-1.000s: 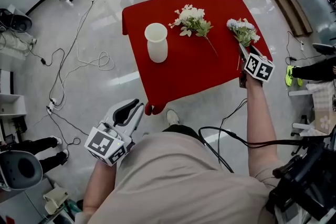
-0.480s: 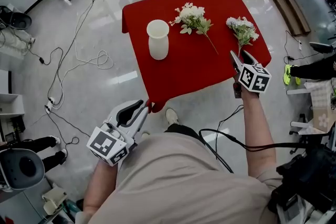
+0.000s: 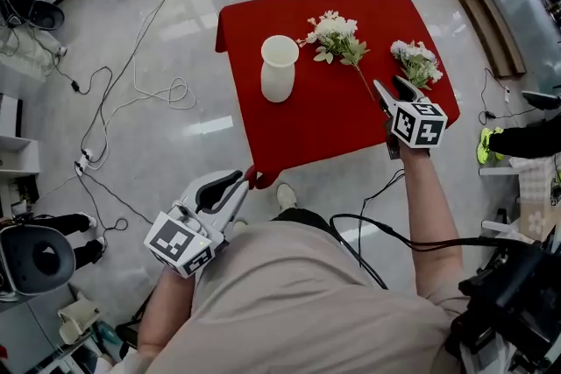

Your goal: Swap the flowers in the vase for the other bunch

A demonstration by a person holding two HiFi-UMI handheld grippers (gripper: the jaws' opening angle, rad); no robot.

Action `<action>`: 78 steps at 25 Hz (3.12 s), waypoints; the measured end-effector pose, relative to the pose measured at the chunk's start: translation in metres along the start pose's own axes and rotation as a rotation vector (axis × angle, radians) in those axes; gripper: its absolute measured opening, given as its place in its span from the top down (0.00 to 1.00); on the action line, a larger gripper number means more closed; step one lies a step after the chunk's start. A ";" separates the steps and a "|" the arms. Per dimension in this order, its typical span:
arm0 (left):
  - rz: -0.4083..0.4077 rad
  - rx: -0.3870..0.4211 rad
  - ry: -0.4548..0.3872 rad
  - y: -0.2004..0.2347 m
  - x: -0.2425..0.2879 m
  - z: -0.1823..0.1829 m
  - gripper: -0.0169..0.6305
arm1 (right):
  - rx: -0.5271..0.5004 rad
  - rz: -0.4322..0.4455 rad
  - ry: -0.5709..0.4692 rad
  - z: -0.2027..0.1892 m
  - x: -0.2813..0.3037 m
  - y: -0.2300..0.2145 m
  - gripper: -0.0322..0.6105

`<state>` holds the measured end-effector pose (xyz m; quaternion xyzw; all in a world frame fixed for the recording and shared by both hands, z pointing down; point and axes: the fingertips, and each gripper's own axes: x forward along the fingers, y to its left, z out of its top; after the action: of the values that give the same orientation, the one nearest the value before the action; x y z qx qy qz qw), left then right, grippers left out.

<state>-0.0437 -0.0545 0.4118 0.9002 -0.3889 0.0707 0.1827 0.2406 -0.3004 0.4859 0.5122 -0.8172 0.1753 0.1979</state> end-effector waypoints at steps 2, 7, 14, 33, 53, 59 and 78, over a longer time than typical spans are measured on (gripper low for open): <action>0.021 0.001 -0.008 0.003 0.000 0.002 0.89 | -0.022 0.018 0.002 0.007 0.014 0.002 0.59; 0.065 -0.011 -0.011 0.007 0.000 0.002 0.94 | -0.055 0.054 0.026 0.014 0.051 0.001 0.59; 0.112 -0.029 -0.006 0.010 0.008 0.005 0.96 | -0.096 0.101 0.079 0.019 0.101 -0.008 0.59; 0.181 -0.051 0.052 0.024 0.048 0.007 0.96 | -0.142 0.200 0.327 0.009 0.218 -0.033 0.52; 0.227 -0.084 0.066 0.040 0.045 0.004 0.96 | -0.090 0.271 0.539 -0.034 0.275 -0.033 0.64; 0.238 -0.084 0.059 0.043 0.038 0.001 0.96 | -0.118 0.274 0.532 -0.036 0.274 -0.027 0.78; 0.197 -0.035 0.039 0.035 0.003 0.001 0.96 | -0.075 0.158 0.254 0.029 0.216 -0.024 0.88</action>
<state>-0.0674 -0.0787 0.4213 0.8527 -0.4731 0.0989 0.1983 0.1727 -0.4908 0.5720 0.4122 -0.8293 0.2232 0.3043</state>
